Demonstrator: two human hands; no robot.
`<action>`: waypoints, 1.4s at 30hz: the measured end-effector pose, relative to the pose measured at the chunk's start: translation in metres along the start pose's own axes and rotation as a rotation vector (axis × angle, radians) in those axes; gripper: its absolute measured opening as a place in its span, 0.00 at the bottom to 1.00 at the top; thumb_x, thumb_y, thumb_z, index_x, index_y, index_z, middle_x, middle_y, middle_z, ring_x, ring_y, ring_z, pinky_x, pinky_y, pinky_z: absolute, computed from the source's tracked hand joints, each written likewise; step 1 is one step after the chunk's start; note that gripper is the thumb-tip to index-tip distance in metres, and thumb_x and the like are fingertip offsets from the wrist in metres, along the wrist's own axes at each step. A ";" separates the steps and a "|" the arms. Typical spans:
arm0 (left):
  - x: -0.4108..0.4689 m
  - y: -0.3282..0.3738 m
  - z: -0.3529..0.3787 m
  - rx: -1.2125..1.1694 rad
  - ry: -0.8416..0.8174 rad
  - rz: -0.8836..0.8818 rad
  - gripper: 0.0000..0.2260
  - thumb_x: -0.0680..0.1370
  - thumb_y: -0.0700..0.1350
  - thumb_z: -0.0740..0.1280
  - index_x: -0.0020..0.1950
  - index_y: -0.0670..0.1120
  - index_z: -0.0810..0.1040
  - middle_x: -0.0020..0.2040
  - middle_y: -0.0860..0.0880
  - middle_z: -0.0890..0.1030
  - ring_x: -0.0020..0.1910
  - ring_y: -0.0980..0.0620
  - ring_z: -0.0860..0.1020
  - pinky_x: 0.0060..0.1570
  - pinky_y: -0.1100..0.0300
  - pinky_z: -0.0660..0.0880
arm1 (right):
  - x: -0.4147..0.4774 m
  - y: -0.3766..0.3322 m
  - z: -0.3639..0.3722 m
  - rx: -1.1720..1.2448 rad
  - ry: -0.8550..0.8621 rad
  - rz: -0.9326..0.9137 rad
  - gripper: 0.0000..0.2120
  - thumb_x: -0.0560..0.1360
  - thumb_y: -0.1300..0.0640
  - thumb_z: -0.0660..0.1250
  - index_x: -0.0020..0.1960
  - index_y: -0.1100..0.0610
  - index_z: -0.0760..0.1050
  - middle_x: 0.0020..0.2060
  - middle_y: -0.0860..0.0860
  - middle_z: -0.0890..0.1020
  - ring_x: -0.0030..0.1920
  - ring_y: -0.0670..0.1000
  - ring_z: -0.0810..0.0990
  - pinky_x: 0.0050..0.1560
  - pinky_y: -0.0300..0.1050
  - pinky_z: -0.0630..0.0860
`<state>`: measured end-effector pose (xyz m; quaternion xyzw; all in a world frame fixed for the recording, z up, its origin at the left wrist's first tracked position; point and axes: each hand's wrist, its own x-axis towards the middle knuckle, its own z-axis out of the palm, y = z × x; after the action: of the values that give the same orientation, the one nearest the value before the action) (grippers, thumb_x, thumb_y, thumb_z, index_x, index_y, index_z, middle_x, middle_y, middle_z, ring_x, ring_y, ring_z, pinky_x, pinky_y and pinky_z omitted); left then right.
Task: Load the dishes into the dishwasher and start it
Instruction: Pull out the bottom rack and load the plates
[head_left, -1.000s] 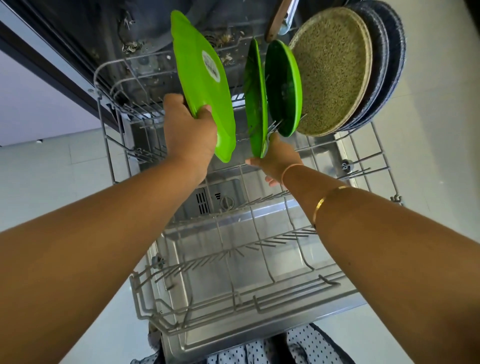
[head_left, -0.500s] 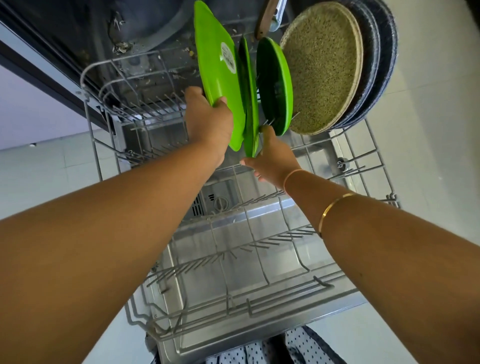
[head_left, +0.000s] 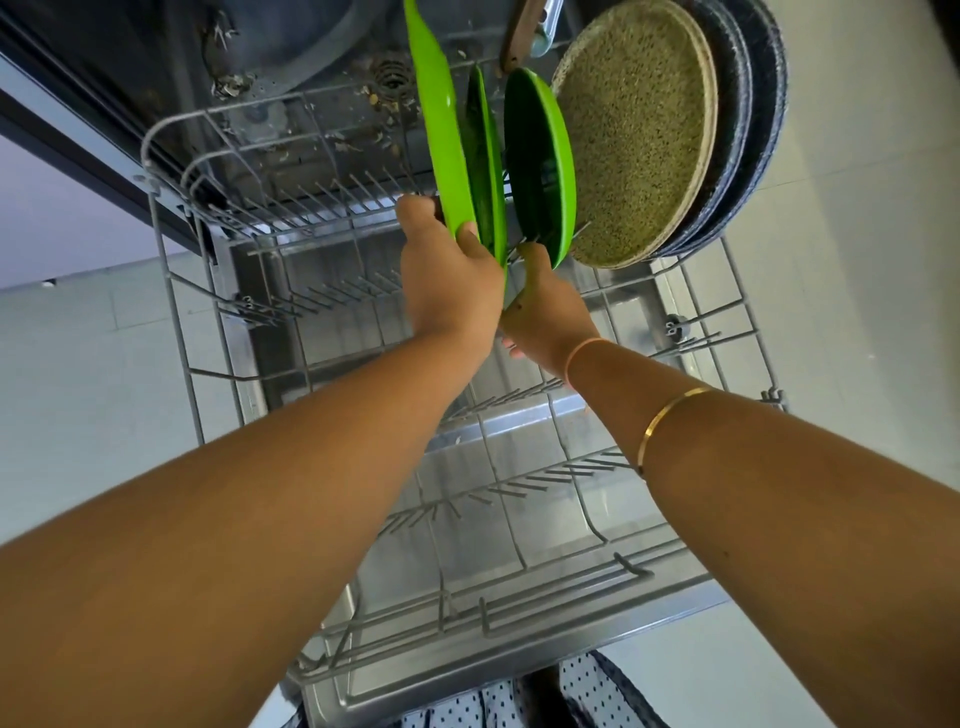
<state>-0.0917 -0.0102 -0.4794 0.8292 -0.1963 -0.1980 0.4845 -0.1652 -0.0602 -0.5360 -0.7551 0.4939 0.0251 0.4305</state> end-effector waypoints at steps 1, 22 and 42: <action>0.004 -0.002 0.001 -0.006 0.008 -0.033 0.06 0.80 0.38 0.58 0.56 0.40 0.65 0.40 0.48 0.72 0.38 0.50 0.71 0.34 0.65 0.63 | 0.001 0.000 0.001 0.002 0.006 -0.001 0.35 0.72 0.61 0.70 0.72 0.59 0.55 0.47 0.64 0.81 0.47 0.64 0.81 0.48 0.61 0.78; 0.025 -0.041 0.008 -0.108 -0.321 -0.610 0.18 0.75 0.43 0.69 0.61 0.42 0.66 0.57 0.44 0.74 0.56 0.44 0.75 0.58 0.47 0.75 | -0.003 0.005 0.012 0.009 -0.044 0.069 0.32 0.71 0.66 0.67 0.69 0.53 0.55 0.43 0.62 0.80 0.43 0.62 0.82 0.45 0.59 0.80; 0.019 -0.052 -0.029 0.003 -0.238 -0.492 0.16 0.77 0.37 0.62 0.64 0.40 0.67 0.44 0.46 0.72 0.38 0.51 0.72 0.33 0.60 0.69 | -0.030 -0.028 0.011 -0.090 0.015 0.048 0.40 0.71 0.71 0.64 0.76 0.56 0.47 0.68 0.61 0.63 0.58 0.63 0.76 0.57 0.51 0.72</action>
<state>-0.0532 0.0250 -0.5150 0.8235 -0.0445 -0.4054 0.3944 -0.1548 -0.0270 -0.5111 -0.7618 0.5136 0.0518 0.3915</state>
